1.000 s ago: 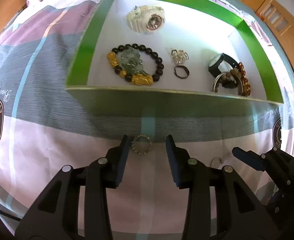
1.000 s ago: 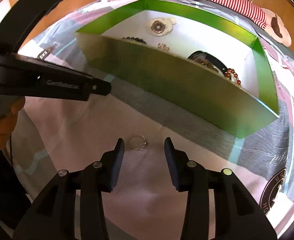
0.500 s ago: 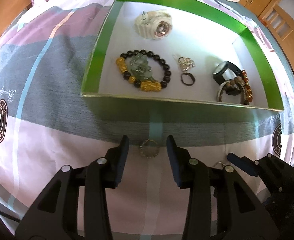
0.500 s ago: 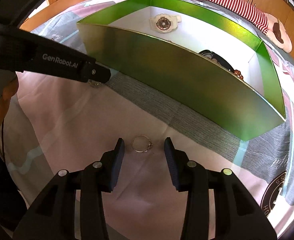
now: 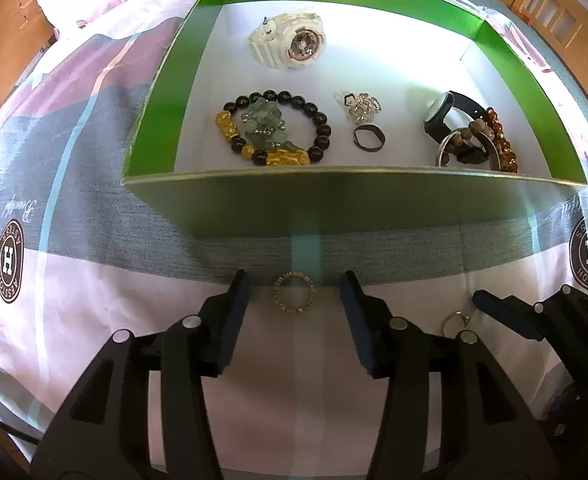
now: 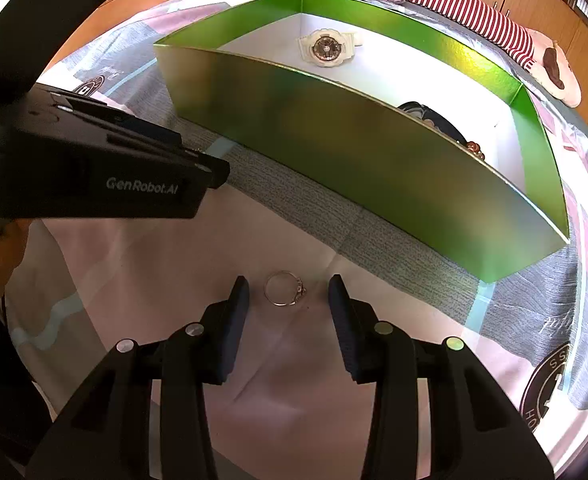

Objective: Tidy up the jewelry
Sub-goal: 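Grasp the rhinestone ring with the left tool while the right grasps the silver ring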

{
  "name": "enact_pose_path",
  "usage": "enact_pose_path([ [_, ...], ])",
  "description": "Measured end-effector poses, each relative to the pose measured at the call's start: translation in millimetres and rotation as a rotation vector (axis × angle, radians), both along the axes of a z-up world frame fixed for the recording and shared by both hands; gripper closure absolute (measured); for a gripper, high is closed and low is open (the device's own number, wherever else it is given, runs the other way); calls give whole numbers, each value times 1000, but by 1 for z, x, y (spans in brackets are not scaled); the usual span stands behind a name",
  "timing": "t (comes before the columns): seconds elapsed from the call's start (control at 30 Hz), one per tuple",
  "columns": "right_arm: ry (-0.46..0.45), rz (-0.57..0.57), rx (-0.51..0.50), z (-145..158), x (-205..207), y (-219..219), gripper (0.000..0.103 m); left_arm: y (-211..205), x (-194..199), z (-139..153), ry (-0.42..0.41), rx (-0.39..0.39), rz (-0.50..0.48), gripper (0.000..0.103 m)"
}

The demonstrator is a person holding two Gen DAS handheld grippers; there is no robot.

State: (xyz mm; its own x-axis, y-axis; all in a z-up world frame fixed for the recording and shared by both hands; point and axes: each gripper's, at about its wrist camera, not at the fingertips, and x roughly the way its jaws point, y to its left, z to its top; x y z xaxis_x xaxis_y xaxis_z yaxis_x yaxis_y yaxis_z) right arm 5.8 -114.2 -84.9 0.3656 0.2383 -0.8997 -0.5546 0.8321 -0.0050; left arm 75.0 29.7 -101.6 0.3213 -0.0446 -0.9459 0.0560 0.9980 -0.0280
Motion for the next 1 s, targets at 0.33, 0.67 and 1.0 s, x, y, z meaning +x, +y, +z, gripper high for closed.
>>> enact_pose_path([
  [0.33, -1, 0, 6, 1, 0, 2, 68, -6, -4, 2, -1, 25, -19, 54],
  [0.67, 1, -6, 14, 0, -2, 2, 69, -10, -8, 1, -13, 43, -31, 49],
  [1.0, -25, -33, 37, 1, -9, 7, 81, -13, -19, 3, -41, 49, -33, 66],
])
